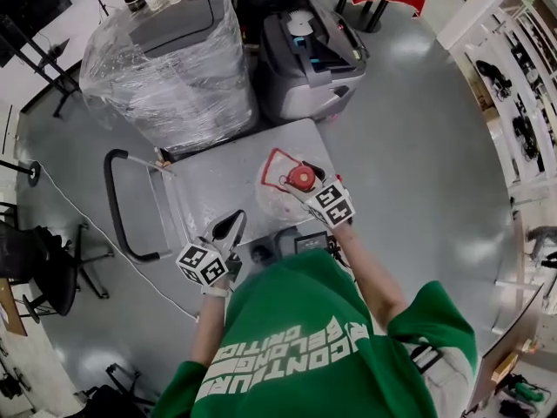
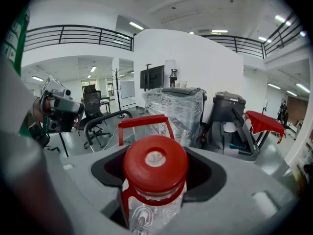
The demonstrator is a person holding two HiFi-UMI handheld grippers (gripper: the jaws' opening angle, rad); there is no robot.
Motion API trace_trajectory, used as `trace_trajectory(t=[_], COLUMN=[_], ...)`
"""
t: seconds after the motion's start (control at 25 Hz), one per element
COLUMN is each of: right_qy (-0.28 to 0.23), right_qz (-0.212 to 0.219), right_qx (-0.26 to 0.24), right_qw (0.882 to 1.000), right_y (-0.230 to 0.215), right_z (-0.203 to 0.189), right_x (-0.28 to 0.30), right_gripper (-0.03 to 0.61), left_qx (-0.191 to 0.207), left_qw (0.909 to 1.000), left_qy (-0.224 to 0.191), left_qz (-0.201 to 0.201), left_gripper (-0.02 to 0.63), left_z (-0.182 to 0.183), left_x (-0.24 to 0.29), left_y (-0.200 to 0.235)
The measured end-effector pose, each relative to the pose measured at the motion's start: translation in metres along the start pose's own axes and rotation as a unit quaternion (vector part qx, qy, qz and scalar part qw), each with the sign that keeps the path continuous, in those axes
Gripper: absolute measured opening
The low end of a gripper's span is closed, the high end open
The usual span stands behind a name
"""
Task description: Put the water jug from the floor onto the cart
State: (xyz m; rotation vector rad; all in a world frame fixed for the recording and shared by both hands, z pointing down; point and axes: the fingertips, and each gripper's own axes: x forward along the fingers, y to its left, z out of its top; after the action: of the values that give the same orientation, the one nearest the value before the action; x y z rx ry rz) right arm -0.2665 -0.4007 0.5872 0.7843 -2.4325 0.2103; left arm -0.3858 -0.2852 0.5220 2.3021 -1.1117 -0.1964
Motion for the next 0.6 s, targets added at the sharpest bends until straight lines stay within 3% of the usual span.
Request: trace_trajectory(t=[0.6], right_qy=[0.081], right_qz=[0.042], right_qx=[-0.036], right_qw=[0.995], right_y=[-0.034], right_z=[-0.039], right_x=[0.049], right_gripper=[0.302], left_qx=[-0.004], left_qw=[0.9993], left_qy=[0.003], left_qz=[0.038], left_gripper=[0.009], left_z=[0.016], left_x=[0.035], left_y=[0.018])
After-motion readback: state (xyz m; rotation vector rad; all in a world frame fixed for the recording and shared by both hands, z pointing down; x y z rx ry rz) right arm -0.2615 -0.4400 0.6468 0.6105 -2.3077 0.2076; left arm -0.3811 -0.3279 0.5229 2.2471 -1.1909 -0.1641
